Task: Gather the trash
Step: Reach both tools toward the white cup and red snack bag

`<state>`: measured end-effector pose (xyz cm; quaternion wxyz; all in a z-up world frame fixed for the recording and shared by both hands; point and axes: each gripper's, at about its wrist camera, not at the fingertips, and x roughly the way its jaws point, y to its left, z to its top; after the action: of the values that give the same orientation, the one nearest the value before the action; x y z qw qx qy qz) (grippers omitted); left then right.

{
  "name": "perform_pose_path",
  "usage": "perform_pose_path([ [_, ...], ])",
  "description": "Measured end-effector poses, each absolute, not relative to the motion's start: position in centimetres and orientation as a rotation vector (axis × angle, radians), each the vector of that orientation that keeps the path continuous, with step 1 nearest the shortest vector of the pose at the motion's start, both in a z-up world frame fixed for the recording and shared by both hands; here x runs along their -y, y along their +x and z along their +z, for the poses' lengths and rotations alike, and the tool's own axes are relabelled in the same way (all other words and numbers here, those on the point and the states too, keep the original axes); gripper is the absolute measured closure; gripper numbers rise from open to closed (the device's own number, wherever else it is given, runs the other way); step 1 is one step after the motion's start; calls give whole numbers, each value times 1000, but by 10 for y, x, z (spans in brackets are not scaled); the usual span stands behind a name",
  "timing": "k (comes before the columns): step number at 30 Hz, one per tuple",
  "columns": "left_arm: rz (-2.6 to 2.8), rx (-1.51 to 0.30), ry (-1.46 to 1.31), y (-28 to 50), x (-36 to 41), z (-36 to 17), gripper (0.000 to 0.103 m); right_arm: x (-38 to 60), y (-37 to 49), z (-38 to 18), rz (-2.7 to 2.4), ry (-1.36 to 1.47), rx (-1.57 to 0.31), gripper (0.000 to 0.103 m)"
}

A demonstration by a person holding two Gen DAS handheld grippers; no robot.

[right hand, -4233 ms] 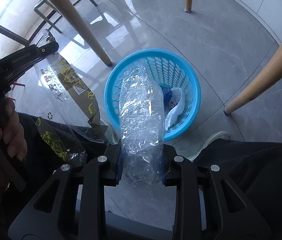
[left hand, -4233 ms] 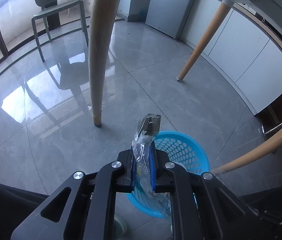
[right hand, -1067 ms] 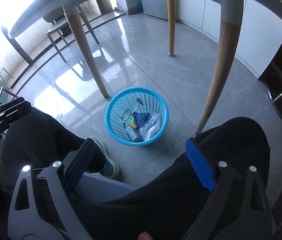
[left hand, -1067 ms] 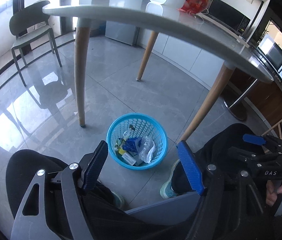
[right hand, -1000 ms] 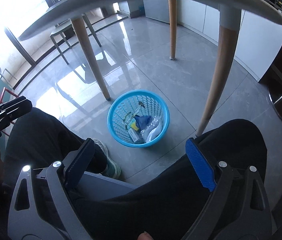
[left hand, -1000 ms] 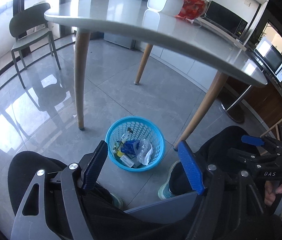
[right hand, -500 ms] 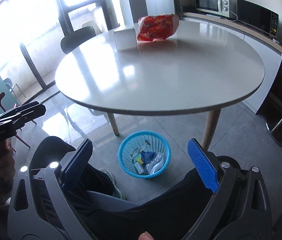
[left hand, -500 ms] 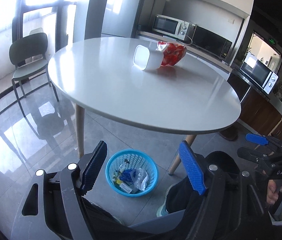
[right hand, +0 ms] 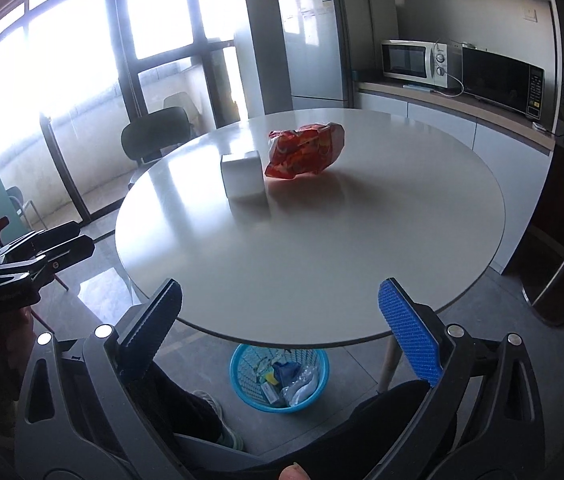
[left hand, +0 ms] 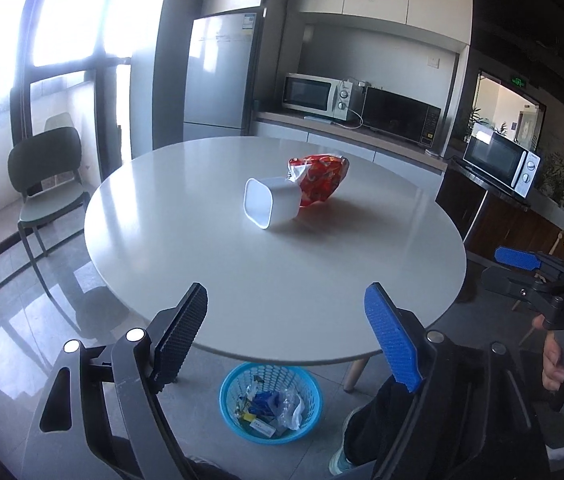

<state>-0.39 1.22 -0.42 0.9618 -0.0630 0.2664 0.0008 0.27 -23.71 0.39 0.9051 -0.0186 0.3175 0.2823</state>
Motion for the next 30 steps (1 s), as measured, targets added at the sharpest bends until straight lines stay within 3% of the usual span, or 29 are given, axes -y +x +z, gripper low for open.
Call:
perform_pose_path([
  [15, -18, -547, -111, 49, -23, -18, 6, 223, 84, -5, 568, -31, -658, 9],
  [30, -60, -655, -117, 120, -36, -34, 6, 187, 196, -21, 574, -41, -752, 9],
])
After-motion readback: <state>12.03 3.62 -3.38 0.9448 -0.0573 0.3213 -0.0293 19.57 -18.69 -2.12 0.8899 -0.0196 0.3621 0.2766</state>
